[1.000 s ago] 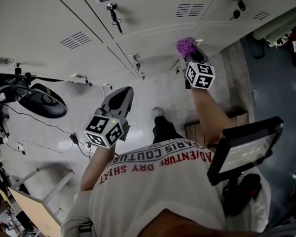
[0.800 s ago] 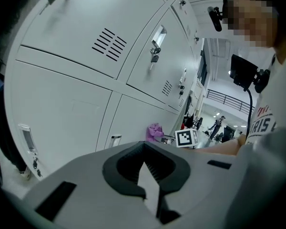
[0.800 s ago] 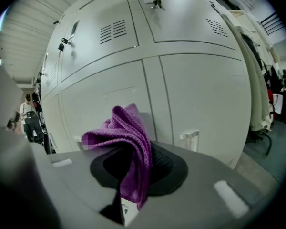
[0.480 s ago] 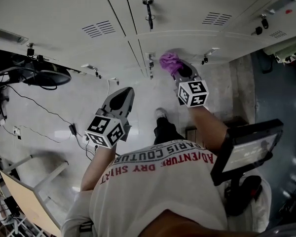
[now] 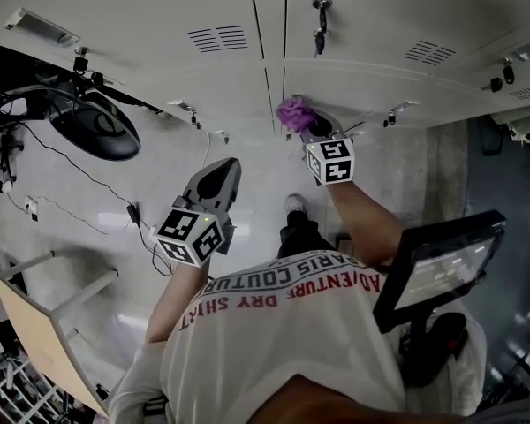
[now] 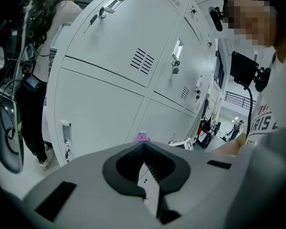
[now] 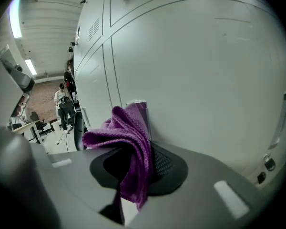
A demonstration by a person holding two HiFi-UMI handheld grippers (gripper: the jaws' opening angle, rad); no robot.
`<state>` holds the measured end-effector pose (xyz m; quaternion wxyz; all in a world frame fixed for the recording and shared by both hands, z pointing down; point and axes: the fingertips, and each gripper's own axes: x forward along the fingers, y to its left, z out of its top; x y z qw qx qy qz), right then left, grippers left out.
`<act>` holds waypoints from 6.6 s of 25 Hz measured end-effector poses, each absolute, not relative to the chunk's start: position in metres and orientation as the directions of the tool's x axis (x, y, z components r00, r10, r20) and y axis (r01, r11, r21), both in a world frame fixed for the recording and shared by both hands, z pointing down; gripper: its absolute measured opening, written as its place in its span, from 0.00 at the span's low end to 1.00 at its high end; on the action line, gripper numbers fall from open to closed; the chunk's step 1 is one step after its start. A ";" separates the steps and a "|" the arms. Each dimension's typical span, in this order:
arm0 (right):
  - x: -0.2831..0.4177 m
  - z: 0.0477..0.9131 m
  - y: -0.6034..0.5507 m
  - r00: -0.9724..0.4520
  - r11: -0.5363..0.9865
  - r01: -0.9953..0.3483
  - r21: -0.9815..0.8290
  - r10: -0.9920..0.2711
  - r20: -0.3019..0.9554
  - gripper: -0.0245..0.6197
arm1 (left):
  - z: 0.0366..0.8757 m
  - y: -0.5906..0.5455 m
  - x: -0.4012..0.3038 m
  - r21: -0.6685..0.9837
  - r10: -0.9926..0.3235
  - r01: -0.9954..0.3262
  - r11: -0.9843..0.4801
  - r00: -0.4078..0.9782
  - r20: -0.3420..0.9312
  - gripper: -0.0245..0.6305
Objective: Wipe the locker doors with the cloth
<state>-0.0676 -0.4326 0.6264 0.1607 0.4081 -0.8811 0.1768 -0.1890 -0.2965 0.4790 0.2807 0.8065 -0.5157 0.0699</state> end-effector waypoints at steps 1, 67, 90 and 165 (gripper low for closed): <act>-0.069 0.629 -0.436 -0.609 0.597 -0.781 -0.181 -0.665 0.432 0.15 | 0.480 -0.295 -0.190 0.380 -0.794 -0.873 -0.305 0.454 0.405 0.04; -0.053 0.676 -0.388 -0.676 0.639 -0.727 -0.253 -0.599 0.429 0.15 | 0.522 -0.327 -0.153 0.387 -0.764 -0.830 -0.402 0.537 0.358 0.04; -0.095 0.761 -0.447 -0.588 0.556 -0.802 -0.220 -0.666 0.459 0.15 | 0.589 -0.322 -0.160 0.388 -0.772 -0.833 -0.394 0.529 0.351 0.04; 0.245 0.340 0.547 -0.690 0.627 -0.700 -0.341 -0.716 0.101 0.15 | 0.316 0.553 0.138 0.226 -0.552 -0.570 -0.790 0.821 0.144 0.04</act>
